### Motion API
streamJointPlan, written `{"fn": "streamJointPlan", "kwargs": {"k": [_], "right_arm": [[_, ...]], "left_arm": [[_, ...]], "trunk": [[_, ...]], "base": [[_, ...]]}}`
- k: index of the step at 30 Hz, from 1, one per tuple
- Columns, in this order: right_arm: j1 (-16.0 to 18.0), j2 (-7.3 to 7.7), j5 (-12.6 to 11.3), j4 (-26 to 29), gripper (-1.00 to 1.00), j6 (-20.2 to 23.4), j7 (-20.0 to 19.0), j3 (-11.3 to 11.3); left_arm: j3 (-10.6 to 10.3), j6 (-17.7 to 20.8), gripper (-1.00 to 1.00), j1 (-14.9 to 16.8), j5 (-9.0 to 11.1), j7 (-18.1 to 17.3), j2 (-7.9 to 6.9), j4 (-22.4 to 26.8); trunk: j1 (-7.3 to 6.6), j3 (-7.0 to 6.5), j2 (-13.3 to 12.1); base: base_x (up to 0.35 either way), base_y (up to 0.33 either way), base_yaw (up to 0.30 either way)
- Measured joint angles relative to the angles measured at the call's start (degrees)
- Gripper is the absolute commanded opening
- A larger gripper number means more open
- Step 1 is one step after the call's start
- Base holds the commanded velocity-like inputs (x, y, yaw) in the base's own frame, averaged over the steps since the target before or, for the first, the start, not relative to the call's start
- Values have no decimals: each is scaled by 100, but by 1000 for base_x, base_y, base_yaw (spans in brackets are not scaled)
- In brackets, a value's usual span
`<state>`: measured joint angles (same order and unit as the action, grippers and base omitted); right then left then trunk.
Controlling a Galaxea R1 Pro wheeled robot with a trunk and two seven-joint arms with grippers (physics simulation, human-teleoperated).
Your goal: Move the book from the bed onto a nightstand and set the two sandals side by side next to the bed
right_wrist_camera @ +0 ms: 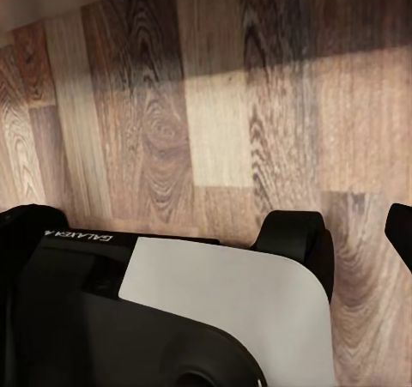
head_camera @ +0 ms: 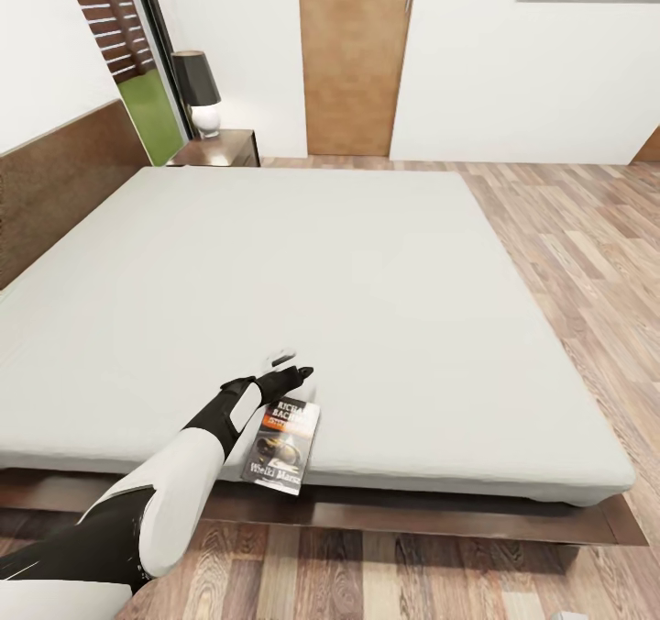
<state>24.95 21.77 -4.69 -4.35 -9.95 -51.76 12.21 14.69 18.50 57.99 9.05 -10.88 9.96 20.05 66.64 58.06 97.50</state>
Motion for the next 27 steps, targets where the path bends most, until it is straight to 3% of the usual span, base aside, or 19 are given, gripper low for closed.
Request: {"fn": "streamJointPlan", "kwargs": {"k": [27], "right_arm": [[0, 0, 0, -2, 100, 0, -1, 0]], "left_arm": [[0, 0, 100, 0, 0, 0, 0, 6]], "trunk": [[0, 0, 0]], "base": [[-1, 0, 0]]}}
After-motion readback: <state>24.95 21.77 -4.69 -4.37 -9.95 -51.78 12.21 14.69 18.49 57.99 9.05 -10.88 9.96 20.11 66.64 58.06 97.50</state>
